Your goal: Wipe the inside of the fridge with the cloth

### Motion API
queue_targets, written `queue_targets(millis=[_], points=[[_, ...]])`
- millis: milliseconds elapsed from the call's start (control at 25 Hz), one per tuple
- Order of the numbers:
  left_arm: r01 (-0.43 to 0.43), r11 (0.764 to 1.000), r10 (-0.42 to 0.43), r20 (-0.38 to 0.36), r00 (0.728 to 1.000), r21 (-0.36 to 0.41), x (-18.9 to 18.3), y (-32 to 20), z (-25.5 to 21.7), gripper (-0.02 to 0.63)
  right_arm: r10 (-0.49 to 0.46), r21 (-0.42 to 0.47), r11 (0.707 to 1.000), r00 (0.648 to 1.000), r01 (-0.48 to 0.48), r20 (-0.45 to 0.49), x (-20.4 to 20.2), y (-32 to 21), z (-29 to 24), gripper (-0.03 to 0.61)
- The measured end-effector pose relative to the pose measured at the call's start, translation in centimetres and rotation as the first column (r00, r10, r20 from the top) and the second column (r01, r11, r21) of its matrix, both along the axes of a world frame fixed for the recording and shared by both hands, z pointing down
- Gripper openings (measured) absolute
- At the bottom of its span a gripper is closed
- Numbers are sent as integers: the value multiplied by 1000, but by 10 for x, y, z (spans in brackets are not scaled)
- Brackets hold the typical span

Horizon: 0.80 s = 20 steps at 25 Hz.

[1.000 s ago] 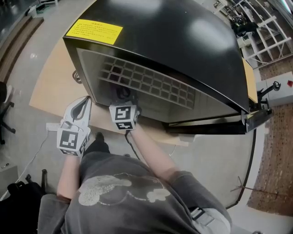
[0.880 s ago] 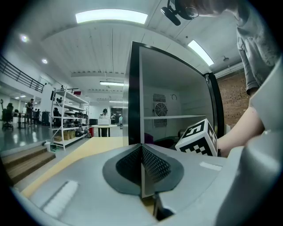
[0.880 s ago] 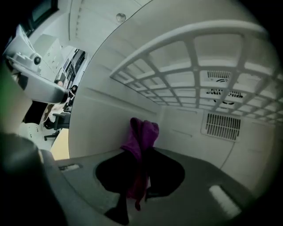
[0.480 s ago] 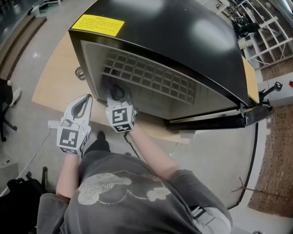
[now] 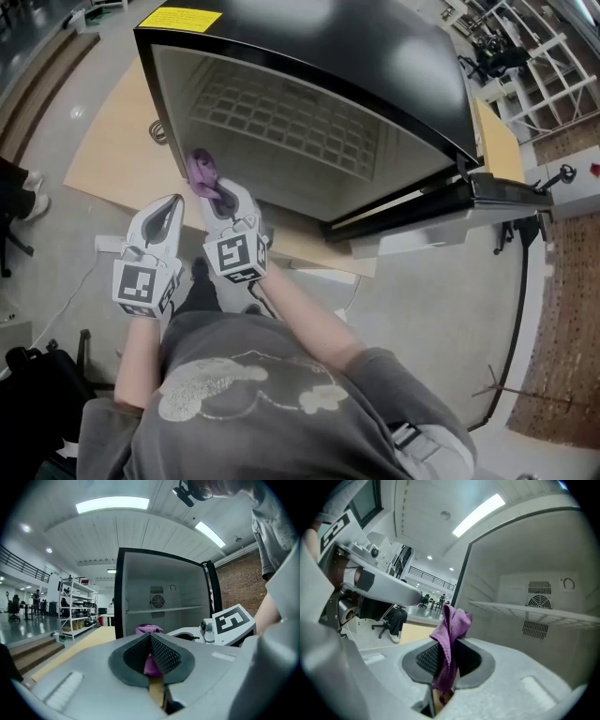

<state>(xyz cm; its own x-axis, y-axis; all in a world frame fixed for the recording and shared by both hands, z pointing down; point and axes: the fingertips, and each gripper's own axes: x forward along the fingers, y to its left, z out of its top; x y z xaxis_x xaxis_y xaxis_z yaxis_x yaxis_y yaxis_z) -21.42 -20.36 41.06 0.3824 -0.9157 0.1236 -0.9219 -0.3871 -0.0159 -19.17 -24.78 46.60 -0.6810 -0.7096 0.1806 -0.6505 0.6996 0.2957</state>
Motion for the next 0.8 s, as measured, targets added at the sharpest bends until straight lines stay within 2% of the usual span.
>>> queue_targets(millis=[200,400,800], points=[[23,1000,-23,2,1000,-4,8,20,3,17,-6,-11,1000,1000,6,5,14,22,2,45],[21,1000,-21,4,1000,-19,11,16,13,17,15,-54,998,1000,-16,-17,21,23,17,46],[-26,997,26,-7,1000,-69,-3,-43,43,17,86,-149,984,991,-102,-105,7,-42,52,46]])
